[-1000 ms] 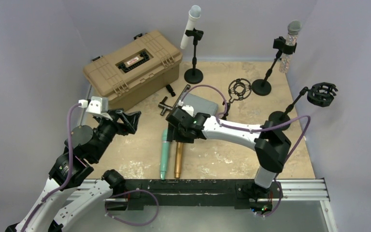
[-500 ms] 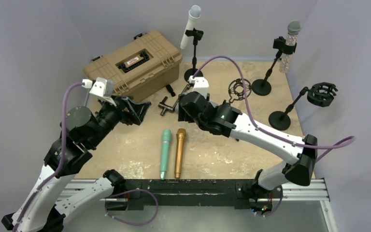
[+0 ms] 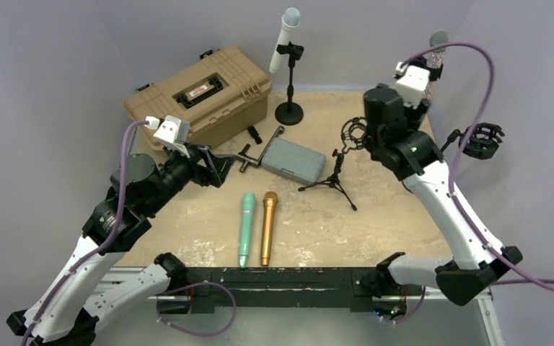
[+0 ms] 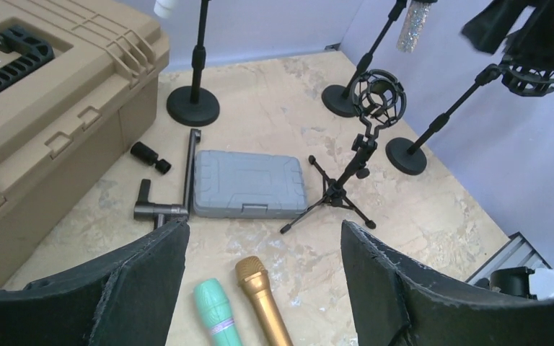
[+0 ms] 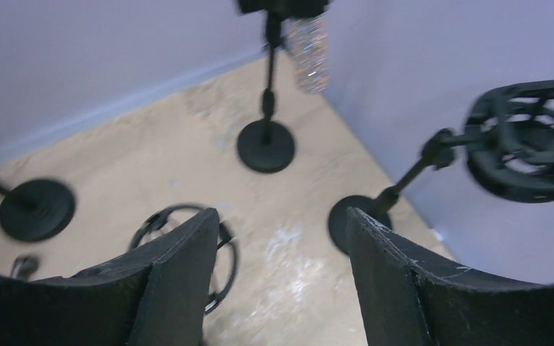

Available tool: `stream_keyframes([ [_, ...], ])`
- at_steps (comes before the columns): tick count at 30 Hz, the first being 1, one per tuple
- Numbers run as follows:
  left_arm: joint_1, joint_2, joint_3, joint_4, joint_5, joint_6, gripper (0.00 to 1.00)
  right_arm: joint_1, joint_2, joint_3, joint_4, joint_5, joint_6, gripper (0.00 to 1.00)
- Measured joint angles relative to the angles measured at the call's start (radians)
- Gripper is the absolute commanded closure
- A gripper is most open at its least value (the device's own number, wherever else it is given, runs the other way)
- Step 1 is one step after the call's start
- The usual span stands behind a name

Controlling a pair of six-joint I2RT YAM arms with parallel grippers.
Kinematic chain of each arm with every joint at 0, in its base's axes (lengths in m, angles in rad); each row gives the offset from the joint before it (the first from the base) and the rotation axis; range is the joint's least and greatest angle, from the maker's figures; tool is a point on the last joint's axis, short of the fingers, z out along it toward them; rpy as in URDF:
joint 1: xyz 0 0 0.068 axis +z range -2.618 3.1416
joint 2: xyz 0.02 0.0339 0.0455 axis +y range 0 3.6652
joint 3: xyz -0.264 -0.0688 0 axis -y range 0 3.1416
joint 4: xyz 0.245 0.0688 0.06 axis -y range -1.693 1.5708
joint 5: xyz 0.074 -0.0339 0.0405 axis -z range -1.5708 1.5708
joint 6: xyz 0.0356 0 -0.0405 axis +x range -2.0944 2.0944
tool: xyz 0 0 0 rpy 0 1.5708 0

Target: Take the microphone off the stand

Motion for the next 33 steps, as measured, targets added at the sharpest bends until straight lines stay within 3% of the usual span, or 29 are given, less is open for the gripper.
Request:
stream_keyframes([
  [6, 0.000, -0.027, -0.024, -0.001, 0.019, 0.014, 0.25, -0.193, -0.003, 0.001, 0.048, 0.065, -0.102, 0.37],
  [11, 0.000, -0.049, -0.026, 0.013, 0.041, 0.020, 0.25, -0.307, 0.147, 0.083, -0.006, 0.035, -0.108, 0.39],
  [19, -0.004, -0.047, -0.041, 0.017, 0.097, 0.010, 0.24, -0.365, 0.410, 0.262, -0.273, 0.091, 0.024, 0.42],
  [26, -0.084, -0.059, -0.041, 0.016, 0.064, 0.020, 0.24, -0.391, 0.529, 0.274, -0.488, 0.200, 0.165, 0.30],
  [33, -0.114, 0.007, -0.041, 0.012, 0.050, 0.022, 0.24, -0.475, 0.448, 0.196, -0.339, 0.179, 0.048, 0.26],
])
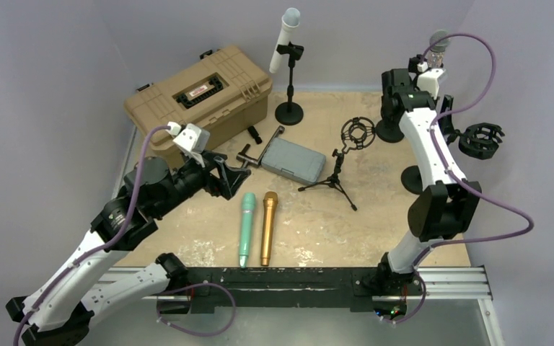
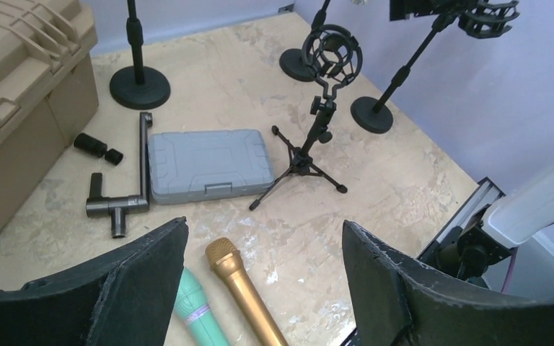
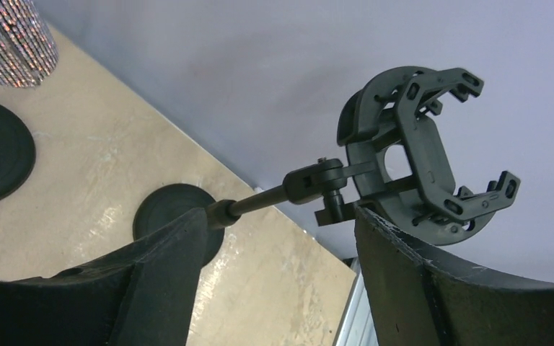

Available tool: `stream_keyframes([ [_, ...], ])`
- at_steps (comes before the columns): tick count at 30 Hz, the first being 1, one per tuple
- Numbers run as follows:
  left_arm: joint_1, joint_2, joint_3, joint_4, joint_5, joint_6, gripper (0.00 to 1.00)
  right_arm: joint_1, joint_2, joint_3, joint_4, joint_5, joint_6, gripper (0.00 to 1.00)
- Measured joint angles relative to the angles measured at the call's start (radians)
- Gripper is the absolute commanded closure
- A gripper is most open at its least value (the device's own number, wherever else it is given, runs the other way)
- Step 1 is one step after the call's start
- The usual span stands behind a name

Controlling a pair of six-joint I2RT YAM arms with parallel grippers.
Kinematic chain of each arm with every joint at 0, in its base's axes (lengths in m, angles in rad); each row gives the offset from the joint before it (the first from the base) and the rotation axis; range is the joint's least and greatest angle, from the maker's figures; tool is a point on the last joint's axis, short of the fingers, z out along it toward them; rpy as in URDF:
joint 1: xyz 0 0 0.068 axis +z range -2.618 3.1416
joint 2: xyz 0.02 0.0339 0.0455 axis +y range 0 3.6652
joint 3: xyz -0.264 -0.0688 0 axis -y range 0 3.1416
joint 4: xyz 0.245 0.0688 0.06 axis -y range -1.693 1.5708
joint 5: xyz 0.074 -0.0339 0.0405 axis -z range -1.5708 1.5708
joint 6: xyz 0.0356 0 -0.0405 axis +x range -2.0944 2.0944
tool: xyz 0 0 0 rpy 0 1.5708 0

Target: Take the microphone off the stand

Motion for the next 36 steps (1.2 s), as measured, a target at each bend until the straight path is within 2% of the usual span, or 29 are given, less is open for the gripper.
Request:
stream_keyframes([
  [5, 0.000, 0.037, -0.007, -0.003, -0.014, 0.000, 0.24, -0.019, -0.071, -0.039, 0.181, -0.034, -0.158, 0.23],
  [9, -0.001, 0.040, -0.017, -0.004, -0.040, 0.008, 0.24, -0.047, -0.076, -0.043, 0.233, -0.062, -0.195, 0.22],
  [26, -0.001, 0.076, -0.022, -0.003, -0.069, 0.018, 0.24, -0.133, -0.077, -0.132, 0.300, -0.129, -0.196, 0.25],
  [36, -0.001, 0.072, -0.022, -0.003, -0.065, 0.018, 0.24, -0.132, -0.116, -0.249, 0.349, -0.013, -0.183, 0.25],
])
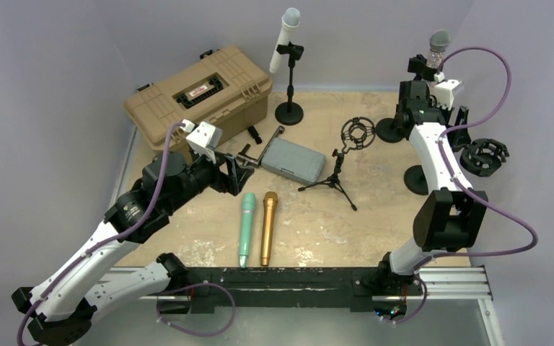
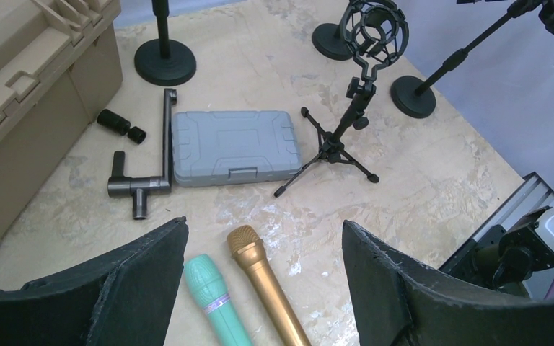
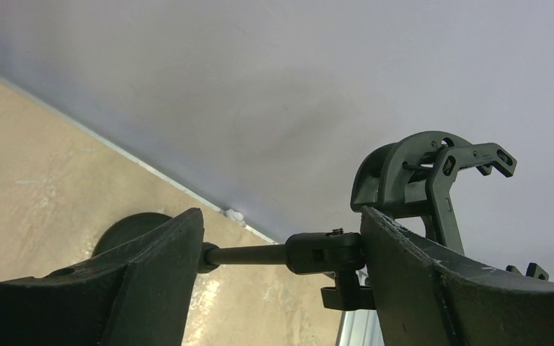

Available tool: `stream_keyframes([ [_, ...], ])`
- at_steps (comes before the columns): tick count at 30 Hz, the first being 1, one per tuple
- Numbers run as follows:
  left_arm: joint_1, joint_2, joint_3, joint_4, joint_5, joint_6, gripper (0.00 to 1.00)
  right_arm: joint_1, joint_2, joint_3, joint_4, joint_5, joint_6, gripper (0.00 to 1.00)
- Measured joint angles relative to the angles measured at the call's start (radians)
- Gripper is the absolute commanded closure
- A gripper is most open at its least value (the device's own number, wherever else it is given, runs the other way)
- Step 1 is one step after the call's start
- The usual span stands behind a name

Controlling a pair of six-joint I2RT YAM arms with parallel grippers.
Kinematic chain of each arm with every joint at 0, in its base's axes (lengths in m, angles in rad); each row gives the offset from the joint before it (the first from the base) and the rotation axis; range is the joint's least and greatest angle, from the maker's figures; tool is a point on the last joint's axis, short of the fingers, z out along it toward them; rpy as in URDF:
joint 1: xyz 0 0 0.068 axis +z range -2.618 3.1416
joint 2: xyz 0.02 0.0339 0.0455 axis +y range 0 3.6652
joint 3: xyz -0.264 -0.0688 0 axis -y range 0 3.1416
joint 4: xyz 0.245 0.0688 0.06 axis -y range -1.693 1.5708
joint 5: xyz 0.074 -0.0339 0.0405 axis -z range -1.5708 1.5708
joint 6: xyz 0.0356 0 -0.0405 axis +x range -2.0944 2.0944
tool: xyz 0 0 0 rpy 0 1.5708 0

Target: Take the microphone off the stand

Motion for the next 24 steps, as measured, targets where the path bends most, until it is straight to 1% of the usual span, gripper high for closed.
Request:
stream_keyframes([
  [6, 0.000, 0.000, 0.000, 0.000, 0.000, 0.000, 0.24, 0.000, 0.012, -0.034, 0.063, 0.058, -0.025, 0.24],
  [15, 0.000, 0.000, 0.000, 0.000, 0.003, 0.000, 0.24, -0.010, 0.051, -0.046, 0.194, 0.077, -0.101, 0.24],
  [18, 0.000, 0.000, 0.000, 0.000, 0.008, 0.000, 0.24, -0.015, 0.076, -0.052, 0.222, 0.050, -0.093, 0.24],
  [20, 0.000, 0.000, 0.000, 0.000, 0.011, 0.000, 0.24, -0.021, 0.107, -0.075, 0.234, -0.001, -0.069, 0.24],
  [23, 0.000, 0.000, 0.000, 0.000, 0.011, 0.000, 0.24, -0.027, 0.180, -0.122, 0.227, -0.055, -0.038, 0.24],
  [24, 0.000, 0.000, 0.000, 0.000, 0.012, 0.000, 0.24, -0.027, 0.202, -0.133, 0.220, -0.032, -0.050, 0.24],
])
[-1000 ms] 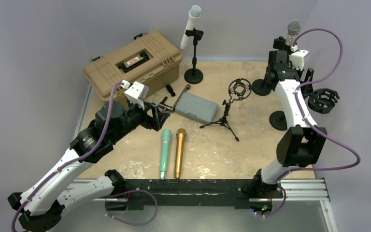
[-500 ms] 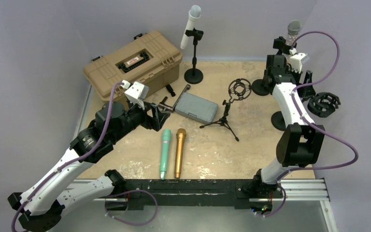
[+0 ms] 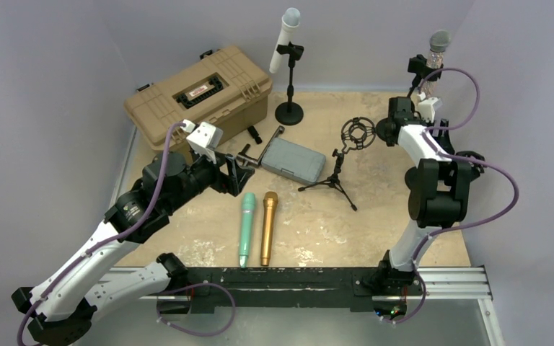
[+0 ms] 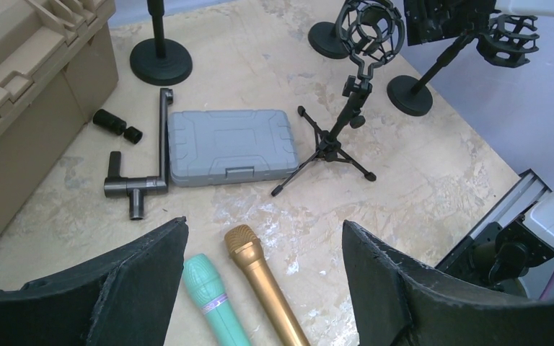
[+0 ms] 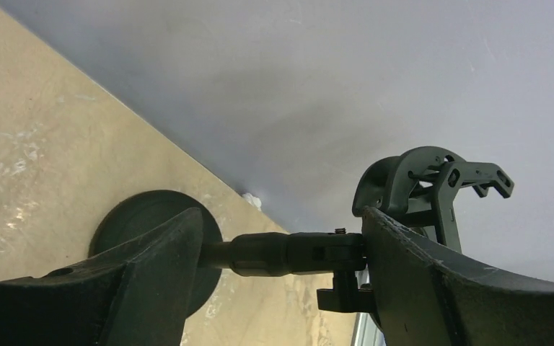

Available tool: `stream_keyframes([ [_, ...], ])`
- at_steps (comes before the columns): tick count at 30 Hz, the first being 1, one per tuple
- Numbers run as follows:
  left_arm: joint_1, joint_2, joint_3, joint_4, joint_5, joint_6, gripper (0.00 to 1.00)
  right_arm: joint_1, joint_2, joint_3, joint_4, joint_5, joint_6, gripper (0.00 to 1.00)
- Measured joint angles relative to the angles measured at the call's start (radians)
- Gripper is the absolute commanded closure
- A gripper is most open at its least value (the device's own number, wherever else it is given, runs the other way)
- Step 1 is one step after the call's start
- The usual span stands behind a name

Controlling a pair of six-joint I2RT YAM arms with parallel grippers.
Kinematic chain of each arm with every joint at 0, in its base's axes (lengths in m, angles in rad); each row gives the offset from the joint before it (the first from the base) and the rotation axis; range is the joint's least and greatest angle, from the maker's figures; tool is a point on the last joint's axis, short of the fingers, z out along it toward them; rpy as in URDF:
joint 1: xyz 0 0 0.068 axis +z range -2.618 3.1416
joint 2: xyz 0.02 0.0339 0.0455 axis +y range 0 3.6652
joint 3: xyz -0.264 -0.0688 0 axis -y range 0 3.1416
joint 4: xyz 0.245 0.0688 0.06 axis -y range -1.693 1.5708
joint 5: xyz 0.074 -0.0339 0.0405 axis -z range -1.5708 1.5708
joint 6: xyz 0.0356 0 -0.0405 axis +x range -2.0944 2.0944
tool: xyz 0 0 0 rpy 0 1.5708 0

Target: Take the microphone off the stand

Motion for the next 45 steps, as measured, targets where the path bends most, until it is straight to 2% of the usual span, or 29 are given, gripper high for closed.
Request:
stream_keyframes([
  [2, 0.000, 0.000, 0.000, 0.000, 0.000, 0.000, 0.24, 0.001, 0.011, -0.003, -0.005, 0.026, -0.010, 0.24],
  [10, 0.000, 0.000, 0.000, 0.000, 0.005, 0.000, 0.24, 0.000, -0.012, 0.027, -0.032, -0.032, 0.025, 0.24],
  [12, 0.000, 0.000, 0.000, 0.000, 0.006, 0.000, 0.24, -0.002, -0.041, 0.032, -0.047, -0.083, 0.035, 0.23],
  [15, 0.000, 0.000, 0.000, 0.000, 0.007, 0.000, 0.24, -0.006, -0.113, 0.033, -0.060, -0.206, 0.055, 0.12],
  [22, 0.000, -0.012, 0.000, 0.000, 0.007, 0.000, 0.24, -0.005, -0.332, 0.053, -0.016, -0.468, 0.037, 0.13],
  [28, 0.000, -0.027, 0.000, -0.002, 0.007, 0.001, 0.24, -0.005, -0.400, 0.148, 0.061, -0.647, 0.031, 0.14],
  [34, 0.000, -0.040, 0.000, -0.004, 0.013, 0.001, 0.24, -0.005, -0.373, 0.246, 0.128, -0.779, 0.041, 0.13],
  [42, 0.000, -0.042, 0.000, -0.005, 0.046, 0.000, 0.24, -0.005, -0.171, 0.554, 0.140, -0.810, 0.039, 0.14],
  [45, 0.000, -0.042, 0.000, -0.005, 0.056, 0.000, 0.24, -0.005, -0.118, 0.614, 0.138, -0.805, 0.032, 0.15],
])
